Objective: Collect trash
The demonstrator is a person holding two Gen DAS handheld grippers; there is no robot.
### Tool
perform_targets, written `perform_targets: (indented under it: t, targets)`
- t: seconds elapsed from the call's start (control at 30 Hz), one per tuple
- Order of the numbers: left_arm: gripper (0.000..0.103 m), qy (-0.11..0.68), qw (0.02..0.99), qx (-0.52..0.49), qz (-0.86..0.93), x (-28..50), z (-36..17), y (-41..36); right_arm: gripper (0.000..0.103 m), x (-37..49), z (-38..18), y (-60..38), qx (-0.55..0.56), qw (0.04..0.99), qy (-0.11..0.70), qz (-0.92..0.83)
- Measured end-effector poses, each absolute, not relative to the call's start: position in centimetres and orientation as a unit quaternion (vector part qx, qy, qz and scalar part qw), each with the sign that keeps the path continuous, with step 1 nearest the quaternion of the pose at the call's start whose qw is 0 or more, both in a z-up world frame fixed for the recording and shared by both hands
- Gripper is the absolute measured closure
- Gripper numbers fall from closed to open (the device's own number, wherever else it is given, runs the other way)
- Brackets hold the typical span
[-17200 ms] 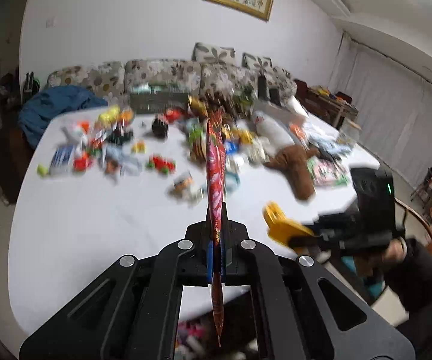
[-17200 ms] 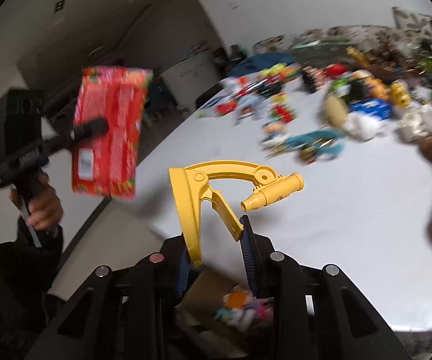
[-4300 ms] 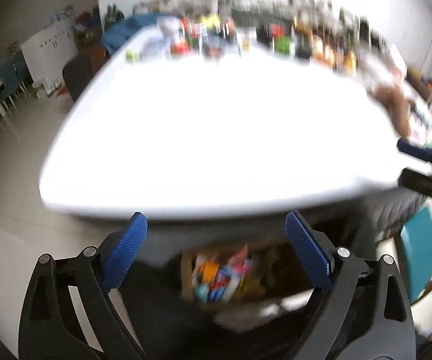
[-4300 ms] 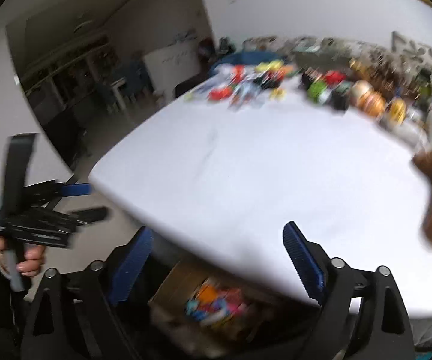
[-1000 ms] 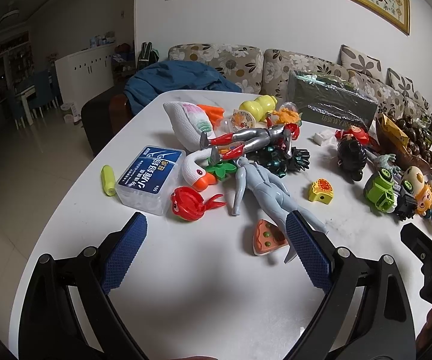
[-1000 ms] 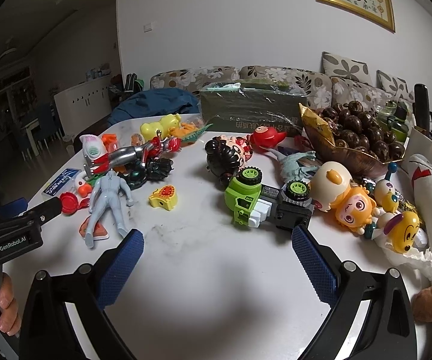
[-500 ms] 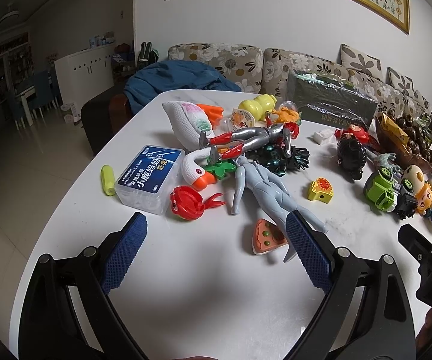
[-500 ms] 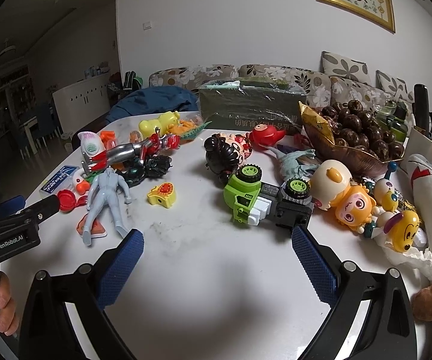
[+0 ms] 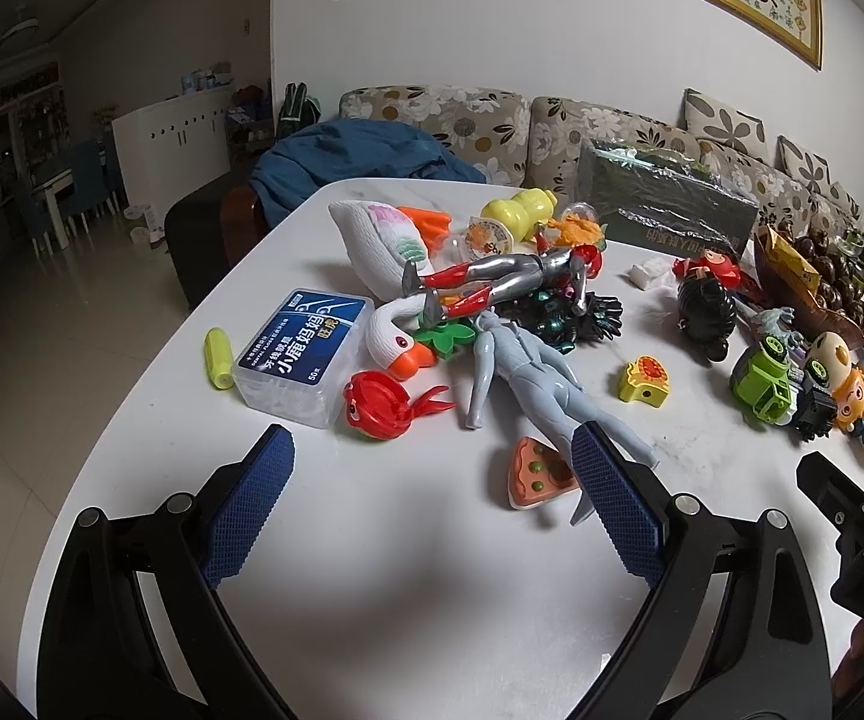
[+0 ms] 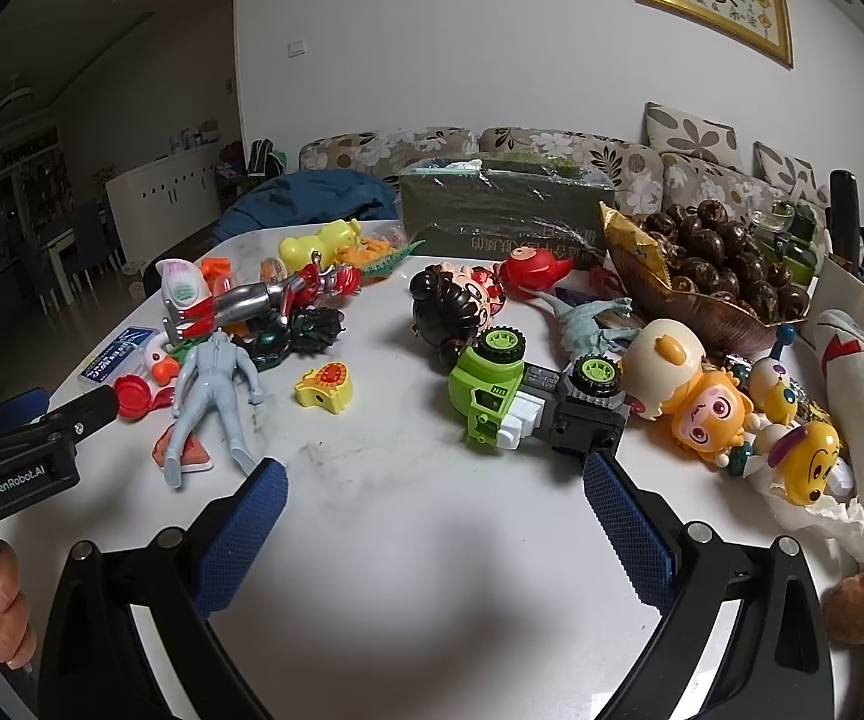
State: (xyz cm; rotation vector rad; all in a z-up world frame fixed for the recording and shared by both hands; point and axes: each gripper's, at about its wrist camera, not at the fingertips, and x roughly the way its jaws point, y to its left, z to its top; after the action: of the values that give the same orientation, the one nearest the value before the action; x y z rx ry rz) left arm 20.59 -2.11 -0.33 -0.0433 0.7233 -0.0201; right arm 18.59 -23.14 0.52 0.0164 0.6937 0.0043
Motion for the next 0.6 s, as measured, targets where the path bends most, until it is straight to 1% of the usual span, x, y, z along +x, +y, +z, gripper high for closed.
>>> perform_targets:
  t: [0.13, 0.3, 0.6]
  targets:
    - [0.009, 0.355, 0.934, -0.024, -0.017, 20.5, -0.4, -2.2, 0.005, 18.6, 0.5, -23.2, 0.009, 0.940, 0.342, 0.004]
    - [0.009, 0.361, 0.931, -0.021, -0.051, 20.5, -0.5, -2.8, 0.005, 18.6, 0.5, -23.2, 0.008, 0.940, 0.340, 0.004]
    - [0.009, 0.348, 0.936, 0.013, -0.049, 19.9, -0.4, -4.2, 0.005, 18.7, 0.4, -23.2, 0.009, 0.940, 0.342, 0.005]
